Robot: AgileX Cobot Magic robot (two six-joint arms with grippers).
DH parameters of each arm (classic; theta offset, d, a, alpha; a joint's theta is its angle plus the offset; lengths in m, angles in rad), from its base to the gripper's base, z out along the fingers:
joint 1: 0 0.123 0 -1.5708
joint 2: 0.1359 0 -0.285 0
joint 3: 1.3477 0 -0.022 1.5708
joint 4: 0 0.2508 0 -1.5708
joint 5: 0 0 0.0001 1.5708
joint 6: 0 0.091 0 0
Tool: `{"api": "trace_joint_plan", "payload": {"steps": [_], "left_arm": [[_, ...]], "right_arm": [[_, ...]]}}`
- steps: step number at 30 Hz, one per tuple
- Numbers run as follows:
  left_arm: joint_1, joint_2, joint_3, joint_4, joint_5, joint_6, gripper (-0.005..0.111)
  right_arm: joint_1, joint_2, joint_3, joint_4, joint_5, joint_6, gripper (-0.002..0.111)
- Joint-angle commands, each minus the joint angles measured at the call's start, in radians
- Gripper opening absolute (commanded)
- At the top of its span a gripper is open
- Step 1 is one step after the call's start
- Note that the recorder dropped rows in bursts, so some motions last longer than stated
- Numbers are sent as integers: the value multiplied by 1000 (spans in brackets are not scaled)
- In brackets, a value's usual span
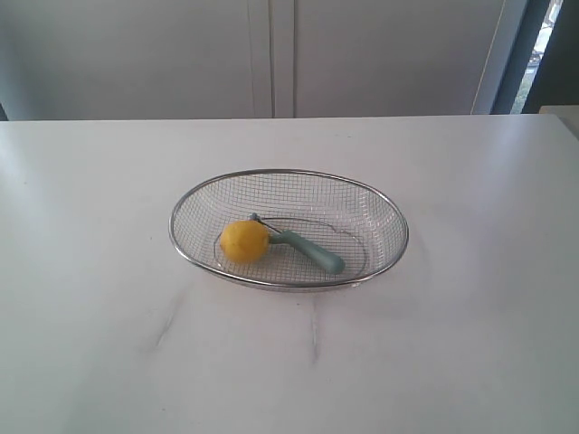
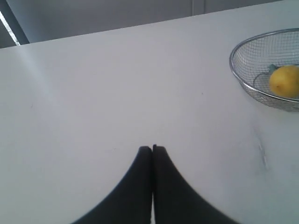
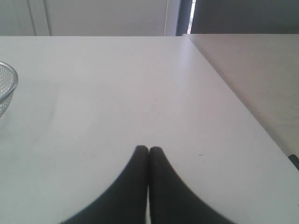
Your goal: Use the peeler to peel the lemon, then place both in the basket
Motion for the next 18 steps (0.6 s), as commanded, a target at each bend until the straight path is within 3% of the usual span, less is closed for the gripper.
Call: {"api": "trace_joint_plan", "payload": {"steps": [1, 9, 18], "left_arm": [[1, -31, 130, -3, -118, 2, 0], [1, -141, 348, -3, -178, 2, 0], [26, -149, 348, -3, -196, 4, 0]], "right_arm": [[-8, -5, 5, -2, -2, -7, 0], [-8, -5, 5, -2, -2, -7, 0], [-8, -5, 5, -2, -2, -7, 0]]}}
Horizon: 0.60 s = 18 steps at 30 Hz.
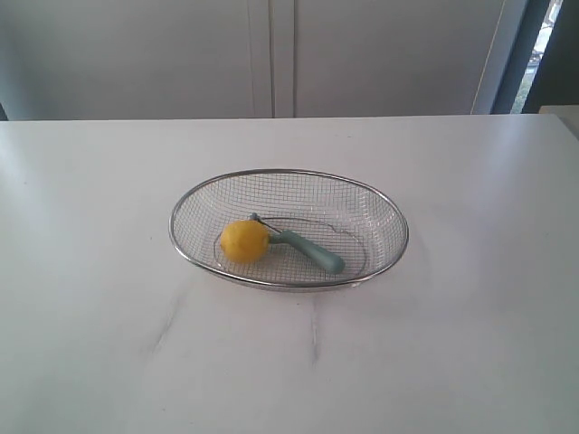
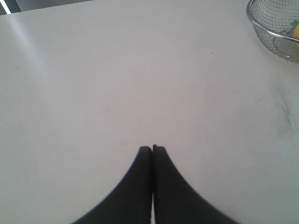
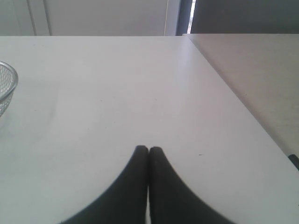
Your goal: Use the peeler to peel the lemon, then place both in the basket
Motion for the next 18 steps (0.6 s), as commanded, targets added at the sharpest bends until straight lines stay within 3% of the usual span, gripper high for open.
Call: {"api": "trace_joint_plan", "payload": {"steps": [1, 18], "left_arm": [[30, -5, 4, -3, -5, 4, 0], [33, -5, 4, -3, -5, 4, 0]], "right_arm": [[-8, -5, 5, -2, -2, -7, 0], [-8, -5, 5, -2, -2, -7, 0]]}}
